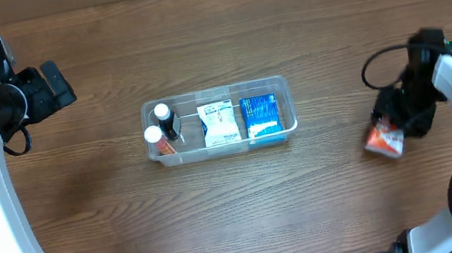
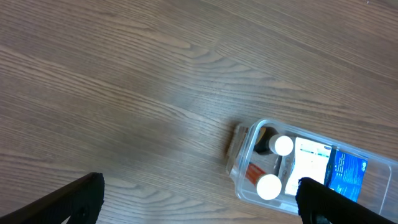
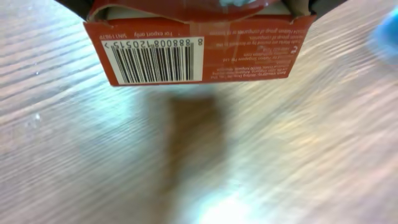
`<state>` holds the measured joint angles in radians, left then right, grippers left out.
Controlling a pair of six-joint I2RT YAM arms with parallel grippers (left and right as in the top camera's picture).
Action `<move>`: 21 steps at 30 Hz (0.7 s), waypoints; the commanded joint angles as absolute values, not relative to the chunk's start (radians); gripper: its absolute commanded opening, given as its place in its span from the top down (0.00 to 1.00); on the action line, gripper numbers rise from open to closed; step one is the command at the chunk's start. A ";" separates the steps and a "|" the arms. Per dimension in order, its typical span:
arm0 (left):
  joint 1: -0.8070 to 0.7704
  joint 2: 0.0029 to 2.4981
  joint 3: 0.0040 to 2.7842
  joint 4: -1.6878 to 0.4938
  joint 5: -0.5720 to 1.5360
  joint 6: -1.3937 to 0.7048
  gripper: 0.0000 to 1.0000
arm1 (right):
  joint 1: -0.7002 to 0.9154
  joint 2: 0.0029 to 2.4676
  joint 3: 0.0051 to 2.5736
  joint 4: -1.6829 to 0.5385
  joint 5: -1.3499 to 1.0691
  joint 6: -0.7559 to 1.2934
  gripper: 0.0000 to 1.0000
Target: Pack container
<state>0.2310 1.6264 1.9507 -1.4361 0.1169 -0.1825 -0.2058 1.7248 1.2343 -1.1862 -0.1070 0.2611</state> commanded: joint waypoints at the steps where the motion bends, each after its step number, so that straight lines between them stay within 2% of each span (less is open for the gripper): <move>1: 0.235 1.629 1.949 -1.434 0.121 -0.164 0.00 | -0.088 1.597 1.410 -1.229 -0.134 0.262 0.35; 2: 0.235 1.629 1.949 -1.435 0.121 -0.164 0.00 | -0.042 1.579 1.466 -1.243 -0.136 0.262 0.34; 6: 0.235 1.629 1.949 -1.436 0.121 -0.164 0.00 | 0.128 1.569 1.637 -1.244 -0.178 0.262 0.18; 8: 0.235 1.629 1.949 -1.436 0.121 -0.164 0.00 | 0.213 1.569 1.675 -1.208 -0.178 0.262 0.14; 14: 0.235 1.629 1.949 -1.438 0.121 -0.164 0.00 | 0.382 1.608 1.677 -1.075 -0.173 0.262 0.14; 21: 0.235 1.629 1.949 -1.440 0.121 -0.164 0.00 | 0.415 1.733 1.677 -1.083 -0.164 0.261 0.14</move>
